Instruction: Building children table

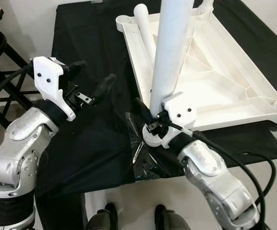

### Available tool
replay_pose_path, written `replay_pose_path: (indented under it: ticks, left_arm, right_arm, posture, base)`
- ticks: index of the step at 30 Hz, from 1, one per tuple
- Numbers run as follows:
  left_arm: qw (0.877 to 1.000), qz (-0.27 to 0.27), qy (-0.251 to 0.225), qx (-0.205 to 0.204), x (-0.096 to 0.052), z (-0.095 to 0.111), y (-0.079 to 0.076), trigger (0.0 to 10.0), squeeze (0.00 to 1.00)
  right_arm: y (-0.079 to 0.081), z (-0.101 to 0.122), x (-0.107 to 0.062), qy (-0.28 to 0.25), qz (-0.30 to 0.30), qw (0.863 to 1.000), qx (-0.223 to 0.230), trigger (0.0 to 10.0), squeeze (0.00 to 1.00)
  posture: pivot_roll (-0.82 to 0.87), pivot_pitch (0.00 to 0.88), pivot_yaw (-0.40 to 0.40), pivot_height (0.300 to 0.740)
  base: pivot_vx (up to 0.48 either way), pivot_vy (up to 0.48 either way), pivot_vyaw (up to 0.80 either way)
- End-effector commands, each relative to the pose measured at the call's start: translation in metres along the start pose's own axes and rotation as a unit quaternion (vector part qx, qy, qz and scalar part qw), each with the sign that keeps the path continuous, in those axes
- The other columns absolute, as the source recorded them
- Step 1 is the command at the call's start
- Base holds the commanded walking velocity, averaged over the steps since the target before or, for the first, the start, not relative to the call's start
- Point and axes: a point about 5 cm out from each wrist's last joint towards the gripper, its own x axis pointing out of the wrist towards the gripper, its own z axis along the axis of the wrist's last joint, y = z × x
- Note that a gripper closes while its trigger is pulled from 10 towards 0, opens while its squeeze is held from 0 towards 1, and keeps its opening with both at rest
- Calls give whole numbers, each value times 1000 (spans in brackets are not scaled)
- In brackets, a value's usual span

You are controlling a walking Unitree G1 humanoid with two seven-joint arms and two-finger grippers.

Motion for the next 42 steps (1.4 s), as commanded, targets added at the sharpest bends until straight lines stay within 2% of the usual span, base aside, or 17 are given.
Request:
replay_pose_path:
  ticks: [1,5,8,10,12,14,17,18,19,21,24,27,28,30,34,38,42]
  left_arm:
    - [1000,-21,10,-4,-6,2,1,10000,0]
    - [997,-60,11,-39,-10,9,2,10000,0]
    - [996,-70,12,-48,-11,10,1,10000,0]
    - [989,-124,24,-74,-12,13,-5,10000,0]
    - [975,-194,37,-105,-12,16,-15,10000,0]
    - [970,-209,40,-113,-12,17,-17,10000,0]
    - [956,-264,36,-123,6,25,-27,10000,0]
    - [956,-264,36,-123,6,25,-27,10000,0]
    - [950,-279,38,-133,13,27,-30,10000,0]
    - [950,-279,38,-133,13,27,-30,10000,0]
    - [937,-313,28,-149,36,34,-36,10000,0]
    - [938,-315,26,-142,41,36,-36,10000,0]
    - [943,-311,21,-120,49,39,-35,10000,0]
    - [943,-311,21,-120,49,39,-35,10000,0]
    - [947,-306,-4,-101,61,45,-36,10000,0]
    - [944,-318,-28,-85,77,55,-47,10000,0]
    - [943,-321,-32,-78,87,57,-52,10000,0]
  right_arm:
    - [-3,-69,-9,184,-42,982,-25,10000,0]
    - [-5,-77,-9,197,-61,978,-33,10000,0]
    - [-5,-77,-9,197,-62,978,-34,10000,0]
    - [-6,-79,-7,196,-68,977,-38,10000,0]
    - [-7,-79,-5,190,-70,978,-42,10000,0]
    - [-7,-79,-4,189,-72,978,-43,10000,0]
    - [-8,-80,2,182,-76,980,-40,10000,0]
    - [-8,-80,2,182,-76,980,-40,10000,0]
    - [-6,-80,4,179,-73,980,-37,10000,0]
    - [-6,-80,4,179,-73,980,-37,10000,0]
    - [0,-78,11,168,-64,983,-34,10000,0]
    - [1,-77,13,166,-63,983,-34,10000,0]
    - [1,-77,16,164,-63,984,-33,10000,0]
    - [1,-77,16,164,-63,984,-33,10000,0]
    - [2,-78,19,162,-59,985,-30,10000,0]
    - [3,-79,21,159,-54,985,-26,10000,0]
    - [3,-78,23,156,-51,986,-24,10000,0]
  posture:
    - [-44,322,30,740]
    - [-46,310,31,740]
    - [-46,310,31,740]
    - [-39,293,36,740]
    - [-33,287,36,740]
    - [-33,287,36,740]
    - [-21,260,41,740]
    - [-21,260,41,740]
    - [-19,252,46,740]
    - [-19,252,46,740]
    - [-29,227,57,740]
    - [-30,220,60,740]
    - [-34,213,61,740]
    - [-34,213,61,740]
    - [-34,209,60,740]
    - [-36,208,58,740]
    - [-40,208,59,740]
  base:
    - [0,0,0]
    - [0,0,0]
    - [0,0,0]
    - [0,0,0]
    - [0,0,0]
    - [0,0,0]
    - [0,0,0]
    - [0,0,0]
    - [0,0,0]
    - [0,0,0]
    - [0,0,0]
    - [0,0,0]
    - [0,0,0]
    - [0,0,0]
    - [0,0,0]
    - [0,0,0]
    - [0,0,0]
